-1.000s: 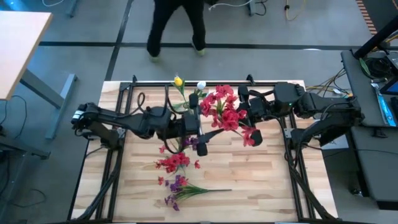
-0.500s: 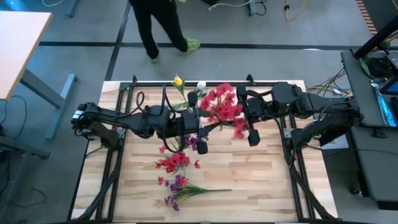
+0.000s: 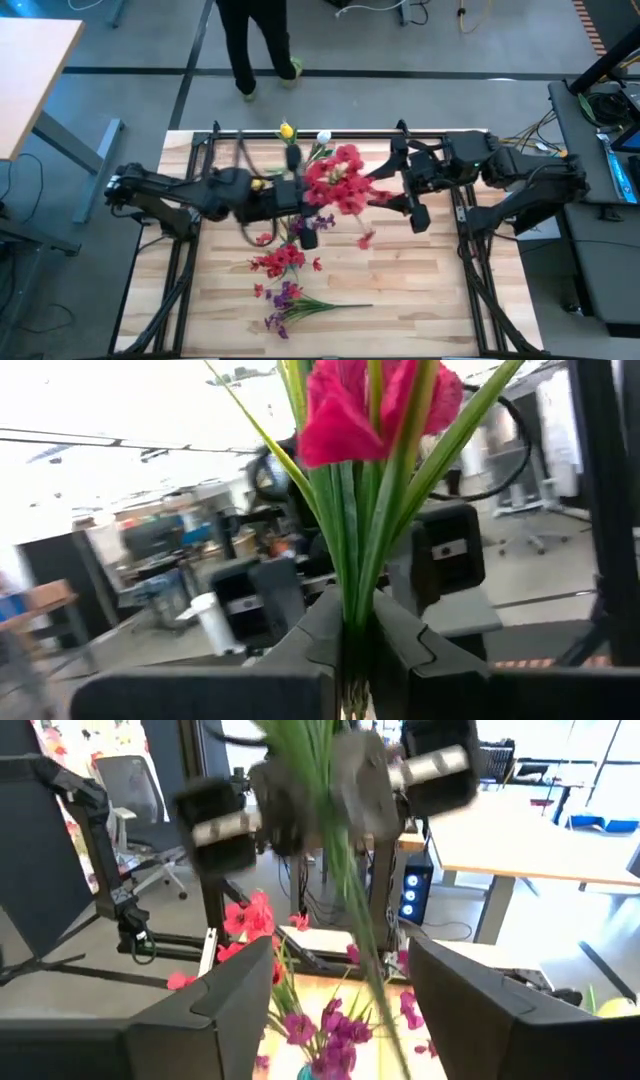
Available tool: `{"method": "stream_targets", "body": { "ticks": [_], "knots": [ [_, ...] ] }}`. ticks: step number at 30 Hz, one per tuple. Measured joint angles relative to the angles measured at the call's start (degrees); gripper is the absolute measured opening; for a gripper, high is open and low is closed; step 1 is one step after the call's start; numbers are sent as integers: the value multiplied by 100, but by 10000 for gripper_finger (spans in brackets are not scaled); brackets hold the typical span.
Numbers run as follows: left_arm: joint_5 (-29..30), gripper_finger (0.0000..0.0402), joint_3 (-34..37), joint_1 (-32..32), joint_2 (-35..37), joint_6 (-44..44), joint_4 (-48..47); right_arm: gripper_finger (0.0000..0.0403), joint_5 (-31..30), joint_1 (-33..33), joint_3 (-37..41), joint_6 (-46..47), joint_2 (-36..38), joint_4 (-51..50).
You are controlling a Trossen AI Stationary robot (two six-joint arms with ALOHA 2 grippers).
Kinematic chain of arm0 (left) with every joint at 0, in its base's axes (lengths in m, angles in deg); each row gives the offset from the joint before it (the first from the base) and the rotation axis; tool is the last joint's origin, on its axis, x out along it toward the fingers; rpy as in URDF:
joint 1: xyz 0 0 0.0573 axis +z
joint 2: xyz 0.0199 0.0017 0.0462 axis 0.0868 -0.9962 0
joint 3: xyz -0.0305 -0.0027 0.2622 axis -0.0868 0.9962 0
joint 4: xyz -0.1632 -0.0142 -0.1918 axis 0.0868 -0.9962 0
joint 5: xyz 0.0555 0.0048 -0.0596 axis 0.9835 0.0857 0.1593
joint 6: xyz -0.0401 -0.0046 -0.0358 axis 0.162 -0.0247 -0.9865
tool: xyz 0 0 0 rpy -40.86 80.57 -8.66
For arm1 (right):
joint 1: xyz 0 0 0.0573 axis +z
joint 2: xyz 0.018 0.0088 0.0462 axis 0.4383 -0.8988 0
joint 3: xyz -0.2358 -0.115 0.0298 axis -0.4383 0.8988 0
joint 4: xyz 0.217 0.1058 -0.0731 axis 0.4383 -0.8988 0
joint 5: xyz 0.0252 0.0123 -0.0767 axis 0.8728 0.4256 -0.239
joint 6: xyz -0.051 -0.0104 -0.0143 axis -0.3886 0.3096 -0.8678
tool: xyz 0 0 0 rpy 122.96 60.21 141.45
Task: Sort flowers into vase by color
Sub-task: Put the red flowers into the blue vase
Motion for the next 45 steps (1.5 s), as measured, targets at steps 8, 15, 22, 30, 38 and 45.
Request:
{"method": "stream_targets", "body": {
  "ticks": [8, 15, 22, 30, 38, 45],
  "knots": [
    [2788, 8, 0, -1090, 1094, 813, -873, 253, -291, 0, 0, 65, 236, -869],
    [4409, 7, 413, -1980, 1910, -369, -2326, 253, -299, 0, 80, 97, 108, -1000],
    [4828, 6, 2036, -2152, 2495, -1563, -2246, 254, -294, 0, 103, 57, 32, -1007],
    [4975, 6, 3750, -2152, 2989, -1715, -612, 252, -292, 2, 107, 64, 28, -1007],
    [4845, 6, 5401, -2152, 3203, -1614, 2246, 249, -294, 2, 122, 93, -31, -1000],
    [4712, 6, 6160, -2152, 2870, -1507, 3907, 249, -292, 2, 131, 158, -86, -1005]
  ]
}}
